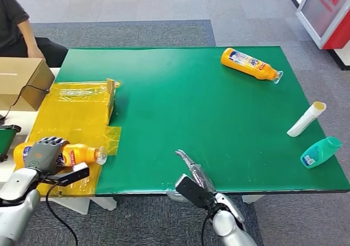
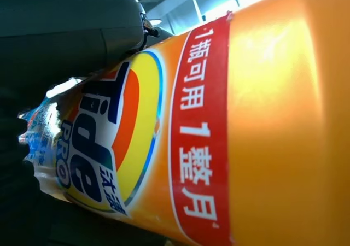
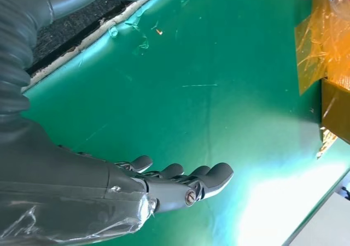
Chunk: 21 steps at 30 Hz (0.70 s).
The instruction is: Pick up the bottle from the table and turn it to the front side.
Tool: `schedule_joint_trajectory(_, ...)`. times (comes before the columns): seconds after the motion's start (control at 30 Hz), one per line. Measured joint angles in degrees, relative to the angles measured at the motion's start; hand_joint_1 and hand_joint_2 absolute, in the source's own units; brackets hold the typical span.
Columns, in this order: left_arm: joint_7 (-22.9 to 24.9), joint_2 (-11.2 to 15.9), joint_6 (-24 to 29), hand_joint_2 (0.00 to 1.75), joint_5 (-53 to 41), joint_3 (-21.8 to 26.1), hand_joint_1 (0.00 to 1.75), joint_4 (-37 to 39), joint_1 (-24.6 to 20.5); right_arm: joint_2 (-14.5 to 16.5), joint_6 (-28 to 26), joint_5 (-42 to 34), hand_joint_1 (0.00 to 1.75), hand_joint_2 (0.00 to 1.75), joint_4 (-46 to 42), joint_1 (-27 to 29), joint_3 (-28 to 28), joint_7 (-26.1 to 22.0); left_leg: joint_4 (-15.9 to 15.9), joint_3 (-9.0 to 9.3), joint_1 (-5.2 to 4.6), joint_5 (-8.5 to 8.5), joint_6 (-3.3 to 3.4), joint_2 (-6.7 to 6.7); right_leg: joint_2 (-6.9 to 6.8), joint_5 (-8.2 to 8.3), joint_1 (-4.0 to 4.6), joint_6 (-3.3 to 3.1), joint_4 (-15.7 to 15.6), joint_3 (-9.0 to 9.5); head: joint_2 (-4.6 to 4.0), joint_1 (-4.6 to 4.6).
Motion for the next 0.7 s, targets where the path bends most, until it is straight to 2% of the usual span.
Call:
schedule_joint_trajectory(0.03,0.44,-0.14,0.67,1.75,-0.93,0.39,1.11,1.04,-0.61,0.00,0.06,-0.05,0.00,1.75,-0.05,-0.01,0.00,0.01,0.00,0.02,0.01,0.03,-0.02,0.00,0.00,0.02,0.00,-0.03,0.00,0.01,0.00,0.01)
schedule_joint_trajectory(0.1,1.40,-0.64,1.94,1.75,-2.79,1.05,0.30,2.92,-1.76,0.00,0.15,-0.10,0.00,1.75,-0.09,-0.03,0.01,0.04,0.00,0.03,0.02,0.12,-0.05,-0.01,-0.01,0.08,0.01,-0.06,0.01,0.01,0.00,0.01)
schedule_joint_trajectory(0.13,1.82,-1.02,2.43,1.75,-3.54,1.37,0.08,3.63,-2.29,0.00,0.21,-0.12,0.00,1.75,-0.13,-0.03,0.03,0.09,0.00,0.03,0.03,0.16,-0.05,-0.01,-0.01,0.11,0.02,-0.07,0.01,0.01,0.00,0.01)
schedule_joint_trajectory(0.17,2.19,-1.46,2.82,1.75,-4.11,1.72,0.00,4.17,-2.76,0.00,0.30,-0.13,0.00,1.75,-0.18,-0.04,0.06,0.16,0.00,0.03,0.03,0.20,-0.04,-0.01,-0.01,0.15,0.02,-0.08,0.01,0.01,0.00,0.01)
schedule_joint_trajectory(0.3,2.41,-3.59,3.20,0.00,-4.31,3.16,0.00,4.92,-3.74,0.00,0.71,-0.14,0.00,1.75,-0.55,0.01,0.28,0.59,0.00,-0.01,0.03,0.30,0.01,-0.03,-0.02,0.26,0.02,-0.03,0.01,0.00,0.00,0.01)
schedule_joint_trajectory(0.53,-2.85,-7.56,2.32,0.00,2.37,6.03,0.00,2.20,-2.23,0.00,0.89,-0.31,0.00,1.75,-1.61,0.76,0.33,1.17,0.01,-0.14,0.01,0.33,0.05,-0.04,-0.01,0.30,0.00,0.02,0.00,-0.09,0.00,0.02)
schedule_joint_trajectory(0.7,-5.55,-9.24,1.29,0.00,7.82,7.56,0.00,-0.71,-0.69,0.00,0.89,-0.33,0.00,1.75,-2.16,1.31,0.32,1.47,0.01,-0.24,0.01,0.31,0.05,-0.04,-0.01,0.28,0.01,0.03,0.00,-0.20,0.00,0.00)
